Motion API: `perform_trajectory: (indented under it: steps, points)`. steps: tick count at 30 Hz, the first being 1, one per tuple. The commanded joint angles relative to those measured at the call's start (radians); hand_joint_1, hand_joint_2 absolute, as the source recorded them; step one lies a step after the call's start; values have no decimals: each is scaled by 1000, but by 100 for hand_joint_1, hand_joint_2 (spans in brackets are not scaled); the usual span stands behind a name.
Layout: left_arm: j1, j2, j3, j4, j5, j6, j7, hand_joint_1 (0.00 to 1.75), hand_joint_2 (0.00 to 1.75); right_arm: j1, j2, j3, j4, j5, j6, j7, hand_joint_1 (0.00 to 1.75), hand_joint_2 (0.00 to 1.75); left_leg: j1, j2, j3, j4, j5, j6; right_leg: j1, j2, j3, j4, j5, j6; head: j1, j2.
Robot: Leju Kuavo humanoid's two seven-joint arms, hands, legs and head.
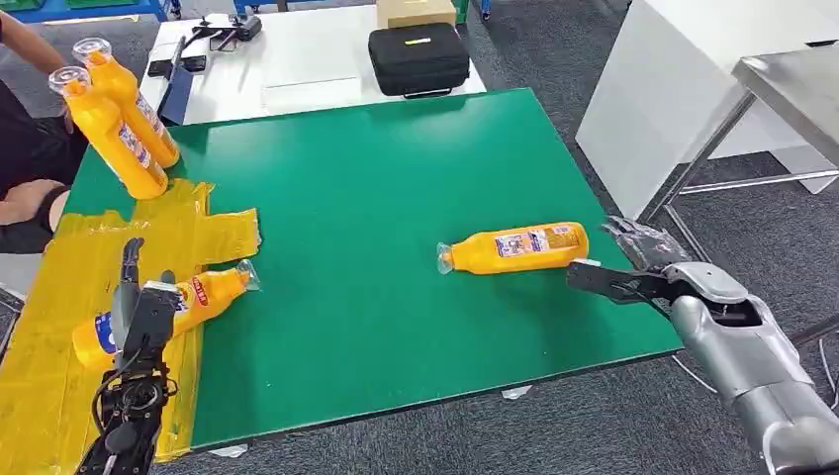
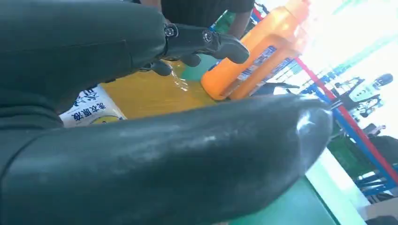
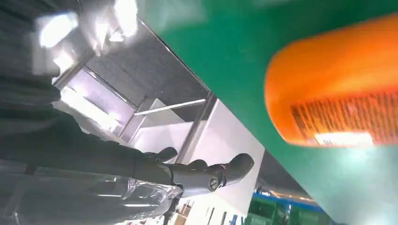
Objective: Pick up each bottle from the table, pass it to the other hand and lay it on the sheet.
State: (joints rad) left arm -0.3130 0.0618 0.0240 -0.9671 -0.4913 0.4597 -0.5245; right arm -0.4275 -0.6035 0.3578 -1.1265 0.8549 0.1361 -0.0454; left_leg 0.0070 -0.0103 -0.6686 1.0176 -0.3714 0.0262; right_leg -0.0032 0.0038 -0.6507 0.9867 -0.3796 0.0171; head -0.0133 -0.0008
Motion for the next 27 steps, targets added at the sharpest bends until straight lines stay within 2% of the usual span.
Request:
perform_trajectory:
  steps: [1,2,5,6,18,23,25,26,27]
  points:
    - [34,-11,-23,-54,22,-6,1,0,0,-8,76,-21,24,14,-120,-34,0,175,0,2,5,0,-3,-1,0,1,5,-1,-2,0,0,0]
    - [47,-13,-18,-66,28,-12,1,0,0,9,84,-34,-2,20,-135,-39,0,175,0,1,4,-1,-2,0,0,1,4,-1,-2,0,0,0]
    - [62,-16,-11,-87,27,-9,-6,0,0,34,119,-54,-50,42,-152,-56,0,175,-1,4,13,-2,-7,-1,0,2,13,-2,-6,0,-1,0]
    - [61,-17,-11,-88,27,-10,-6,0,0,27,123,-43,-46,53,-144,-54,0,175,-1,3,5,-1,-3,0,0,2,5,-1,-3,1,0,0]
    - [39,-32,-12,-96,28,-23,-4,0,0,-78,187,14,150,102,-112,-84,0,175,-1,3,4,0,-4,-1,0,3,4,-1,-3,2,0,0]
    - [39,-34,-12,-98,28,-23,-4,0,0,-86,193,17,158,103,-112,-85,0,175,-1,2,1,0,-2,0,0,1,2,-1,-2,1,0,0]
    - [39,-34,-12,-98,28,-23,-4,0,0,-86,193,17,158,103,-112,-85,0,175,-1,3,7,0,-5,-1,-1,2,7,-1,-5,1,-1,0]
    - [43,-35,-9,-107,33,-27,-4,0,0,-110,201,28,198,112,-114,-87,0,175,-1,1,1,0,-2,0,0,1,1,-1,-2,1,0,0]
    - [46,-38,-8,-117,41,-33,-7,0,0,-149,214,43,247,118,-113,-91,0,175,-1,2,3,0,-3,0,0,1,4,-1,-3,1,-1,0]
